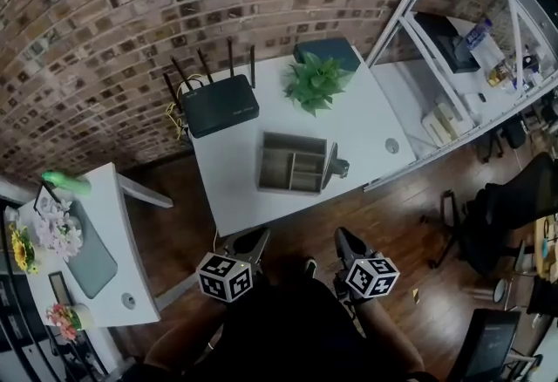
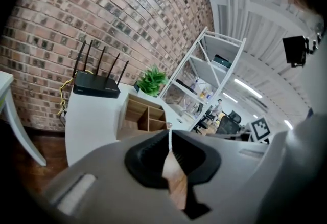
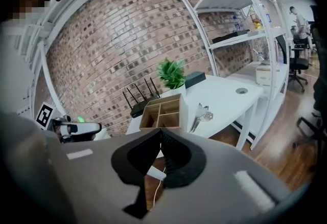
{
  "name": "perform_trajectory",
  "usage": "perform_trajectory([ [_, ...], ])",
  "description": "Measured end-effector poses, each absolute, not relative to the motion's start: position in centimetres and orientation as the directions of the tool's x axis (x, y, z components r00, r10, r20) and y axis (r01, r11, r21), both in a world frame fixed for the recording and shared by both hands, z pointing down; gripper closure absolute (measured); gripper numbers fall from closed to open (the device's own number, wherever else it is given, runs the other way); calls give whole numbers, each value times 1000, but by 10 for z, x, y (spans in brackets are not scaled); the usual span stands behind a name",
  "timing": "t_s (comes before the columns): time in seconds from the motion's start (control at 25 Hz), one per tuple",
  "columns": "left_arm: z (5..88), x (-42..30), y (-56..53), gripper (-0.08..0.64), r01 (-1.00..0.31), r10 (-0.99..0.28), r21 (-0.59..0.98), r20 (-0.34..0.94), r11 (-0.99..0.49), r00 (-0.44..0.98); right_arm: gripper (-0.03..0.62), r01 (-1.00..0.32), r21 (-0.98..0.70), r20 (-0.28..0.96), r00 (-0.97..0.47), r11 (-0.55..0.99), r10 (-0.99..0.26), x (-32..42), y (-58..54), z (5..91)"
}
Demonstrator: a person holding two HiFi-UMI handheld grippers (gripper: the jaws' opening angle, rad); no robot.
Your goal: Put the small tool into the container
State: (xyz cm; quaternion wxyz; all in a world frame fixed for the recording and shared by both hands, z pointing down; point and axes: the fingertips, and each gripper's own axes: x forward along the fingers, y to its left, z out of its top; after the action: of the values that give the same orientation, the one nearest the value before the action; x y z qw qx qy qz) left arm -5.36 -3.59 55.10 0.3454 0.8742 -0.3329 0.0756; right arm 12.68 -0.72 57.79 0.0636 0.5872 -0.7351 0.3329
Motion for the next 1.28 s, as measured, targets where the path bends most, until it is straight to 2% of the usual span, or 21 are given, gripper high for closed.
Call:
perform_trajectory([
  [0.24,538,-42,-49,543,-695,-615,518,353,-499,705,581,-905,-406,481,-330,128,-812,162,-56,594],
  [0.48,527,-31,-53,485,-754,-680,462,357,-468,641,578,-887,-449,494,-345,106,-798,204,-95,616],
  [0.6,528,-35,-57,471,-780,-707,454,368,-431,604,494,-871,-483,513,-365,90,-777,217,-112,632],
  [0.76,531,-32,-53,471,-787,-712,459,377,-412,592,462,-841,-535,534,-406,75,-742,225,-130,653],
  [1.28,530,-55,-50,502,-825,-764,460,384,-329,518,433,-777,-629,596,-464,-22,-656,237,-185,706],
])
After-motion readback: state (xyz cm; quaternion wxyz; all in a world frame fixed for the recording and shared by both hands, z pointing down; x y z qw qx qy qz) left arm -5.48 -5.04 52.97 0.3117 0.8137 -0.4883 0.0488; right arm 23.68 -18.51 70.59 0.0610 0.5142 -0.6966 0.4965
